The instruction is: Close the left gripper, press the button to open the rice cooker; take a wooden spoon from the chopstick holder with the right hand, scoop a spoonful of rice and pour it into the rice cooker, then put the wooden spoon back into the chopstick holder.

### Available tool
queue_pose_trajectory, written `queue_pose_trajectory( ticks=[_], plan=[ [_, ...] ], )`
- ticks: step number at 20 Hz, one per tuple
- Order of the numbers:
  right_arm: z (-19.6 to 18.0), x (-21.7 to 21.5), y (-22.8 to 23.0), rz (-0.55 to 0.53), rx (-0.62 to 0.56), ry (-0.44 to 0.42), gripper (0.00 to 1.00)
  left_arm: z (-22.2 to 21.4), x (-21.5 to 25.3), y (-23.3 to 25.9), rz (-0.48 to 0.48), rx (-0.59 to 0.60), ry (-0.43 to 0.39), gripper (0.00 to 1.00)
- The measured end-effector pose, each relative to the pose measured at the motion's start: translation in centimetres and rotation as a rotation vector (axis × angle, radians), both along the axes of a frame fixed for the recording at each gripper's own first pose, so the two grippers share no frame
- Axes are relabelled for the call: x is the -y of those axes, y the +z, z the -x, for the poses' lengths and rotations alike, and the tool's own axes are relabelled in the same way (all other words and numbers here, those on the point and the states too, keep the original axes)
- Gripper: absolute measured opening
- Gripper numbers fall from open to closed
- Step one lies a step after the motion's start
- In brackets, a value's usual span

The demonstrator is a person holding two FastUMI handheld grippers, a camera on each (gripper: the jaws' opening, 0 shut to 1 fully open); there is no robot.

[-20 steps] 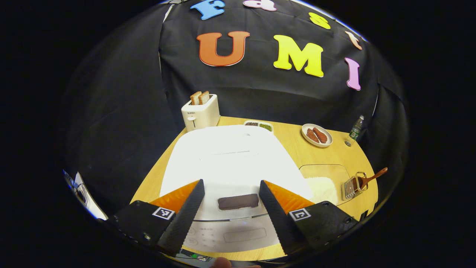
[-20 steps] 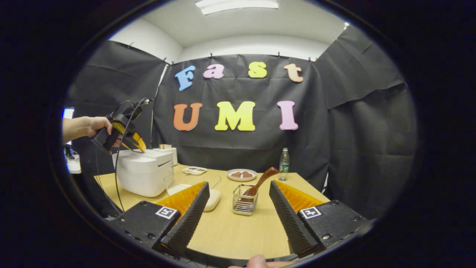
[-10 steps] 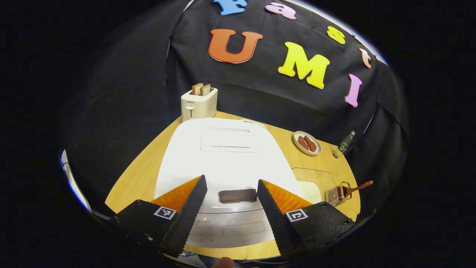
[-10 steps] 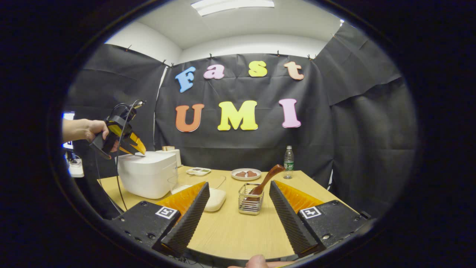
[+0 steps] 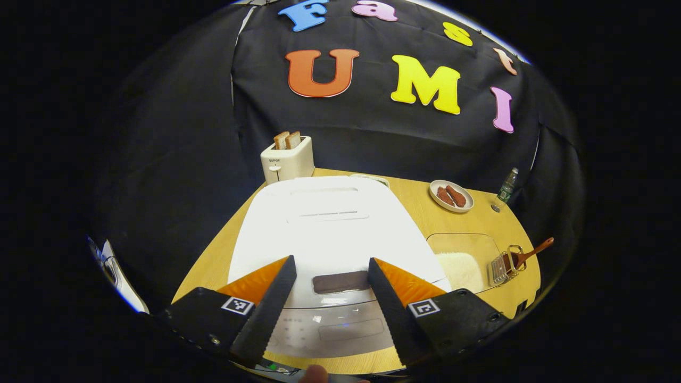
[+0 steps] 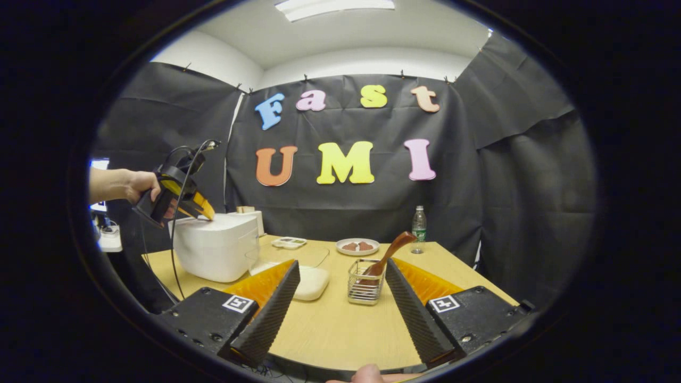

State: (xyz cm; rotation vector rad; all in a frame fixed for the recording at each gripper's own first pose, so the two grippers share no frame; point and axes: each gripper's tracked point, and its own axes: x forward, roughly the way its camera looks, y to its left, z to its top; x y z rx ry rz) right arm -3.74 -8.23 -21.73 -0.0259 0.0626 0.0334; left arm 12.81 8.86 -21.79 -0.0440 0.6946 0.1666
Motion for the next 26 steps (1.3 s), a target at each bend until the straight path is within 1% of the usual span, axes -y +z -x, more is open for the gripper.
queue_pose_trajectory(
  ticks=[4, 6, 8, 11, 12, 13, 14, 16, 18, 21, 23, 26],
  plan=[
    [-0.3, 0.1, 0.5, -0.008, 0.007, -0.006, 1.00, -0.1, -0.1, 0.5, 0.001, 0.062, 0.007, 0.92],
    [-0.8, 0.1, 1.1, -0.008, 0.015, -0.012, 1.00, -0.1, -0.2, 2.4, 0.006, 0.116, 0.018, 0.90],
    [-1.2, -0.4, 2.3, -0.015, 0.035, -0.013, 1.00, 0.0, 0.3, 5.3, 0.009, 0.207, 0.012, 0.90],
    [-2.2, -0.9, 5.0, -0.016, 0.079, -0.023, 1.00, 1.3, 1.1, 10.4, -0.026, 0.344, 0.000, 0.90],
    [-2.6, -1.2, 6.0, -0.020, 0.094, -0.025, 1.00, 1.8, 2.0, 12.5, -0.041, 0.408, -0.022, 0.93],
    [-2.9, -1.4, 7.3, -0.026, 0.110, -0.030, 1.00, 2.1, 2.4, 14.5, -0.078, 0.468, -0.036, 0.95],
    [-3.3, -1.4, 8.7, -0.032, 0.125, -0.036, 1.00, 2.9, 2.7, 15.8, -0.112, 0.500, -0.047, 0.94],
    [-3.8, -1.5, 11.6, -0.039, 0.150, -0.051, 1.00, 4.3, 4.9, 17.8, -0.114, 0.575, -0.091, 0.94],
    [-4.1, -1.6, 14.8, -0.040, 0.184, -0.066, 1.00, 5.8, 7.2, 18.8, -0.097, 0.608, -0.133, 0.94],
    [-3.7, -2.2, 18.2, -0.054, 0.203, -0.074, 1.00, 8.1, 10.4, 18.8, -0.061, 0.634, -0.183, 0.94],
    [-3.0, -2.5, 19.8, -0.062, 0.215, -0.077, 1.00, 9.2, 11.5, 19.1, -0.067, 0.678, -0.189, 0.94],
    [-1.2, -1.9, 21.1, -0.058, 0.230, -0.105, 1.00, 11.8, 13.4, 19.6, -0.029, 0.740, -0.185, 0.94]
  ],
)
